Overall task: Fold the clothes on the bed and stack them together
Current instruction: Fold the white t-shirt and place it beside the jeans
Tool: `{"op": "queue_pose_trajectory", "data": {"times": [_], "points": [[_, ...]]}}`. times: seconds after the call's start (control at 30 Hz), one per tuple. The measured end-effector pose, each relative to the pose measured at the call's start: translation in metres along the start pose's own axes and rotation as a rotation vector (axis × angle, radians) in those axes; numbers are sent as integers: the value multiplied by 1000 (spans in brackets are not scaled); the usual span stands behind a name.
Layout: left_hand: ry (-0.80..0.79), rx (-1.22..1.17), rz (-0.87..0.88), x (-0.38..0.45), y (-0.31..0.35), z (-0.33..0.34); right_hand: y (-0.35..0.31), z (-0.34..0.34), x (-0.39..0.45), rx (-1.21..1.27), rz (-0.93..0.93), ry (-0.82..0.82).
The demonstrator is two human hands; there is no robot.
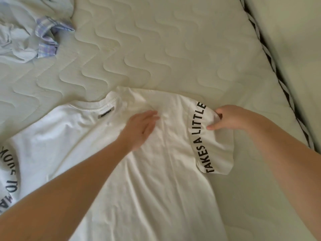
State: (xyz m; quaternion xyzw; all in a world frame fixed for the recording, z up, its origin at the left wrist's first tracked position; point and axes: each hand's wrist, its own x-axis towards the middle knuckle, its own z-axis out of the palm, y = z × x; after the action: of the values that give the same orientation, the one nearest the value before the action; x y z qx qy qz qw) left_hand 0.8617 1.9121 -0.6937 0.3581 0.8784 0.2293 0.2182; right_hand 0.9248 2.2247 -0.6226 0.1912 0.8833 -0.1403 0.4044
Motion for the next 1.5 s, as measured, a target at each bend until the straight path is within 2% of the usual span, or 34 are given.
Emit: {"op": "queue_pose_trajectory", "data": {"times": [0.03, 0.1, 0.13, 0.23, 0.3, 0.4, 0.47, 0.5, 0.53, 0.6, 0.73, 0.83, 0.97, 1.07, 1.23, 1.37, 1.5], "points": [[120, -37, 14, 9, -2, -14, 6, 1, -5, -68, 10, -27], [284, 159, -50, 31, -9, -40, 16, 4, -14, -80, 8, -7], [263, 266, -123, 45, -11, -53, 21, 6, -18, 7, -14, 27], [-15, 445, -315, 84, -13, -79, 37, 14, -28, 199, -59, 192], [-139, 541, -368, 99, -15, -89, 49, 20, -32, 242, -17, 320], [-111, 640, -327, 107, -18, -91, 63, 30, -33, 246, 81, 579], [-36, 559, -317, 106, -22, -86, 70, 40, -31, 336, 103, 717], [-7, 489, -337, 104, -24, -83, 73, 46, -30, 438, 132, 729], [17, 426, -364, 100, -26, -81, 75, 53, -31, 576, 182, 695], [33, 340, -397, 96, -30, -77, 77, 69, -35, 805, 319, 517], [-11, 397, -308, 96, -23, -70, 66, 104, -57, 846, 495, 201], [-36, 407, -183, 108, -1, -62, 47, 127, -73, 863, 475, 66], [-110, 308, -20, 127, 52, -29, 24, 146, -83, 867, 466, 207], [-107, 335, 94, 140, 93, 3, 18, 154, -85, 1021, 451, 317], [-69, 349, -25, 159, 117, 34, 22, 164, -97, 1067, 489, 475], [-74, 351, -46, 164, 111, 39, 19, 178, -104, 1273, 520, 478], [-38, 364, -18, 159, 109, 43, 14, 186, -108, 1035, 534, 483]]}}
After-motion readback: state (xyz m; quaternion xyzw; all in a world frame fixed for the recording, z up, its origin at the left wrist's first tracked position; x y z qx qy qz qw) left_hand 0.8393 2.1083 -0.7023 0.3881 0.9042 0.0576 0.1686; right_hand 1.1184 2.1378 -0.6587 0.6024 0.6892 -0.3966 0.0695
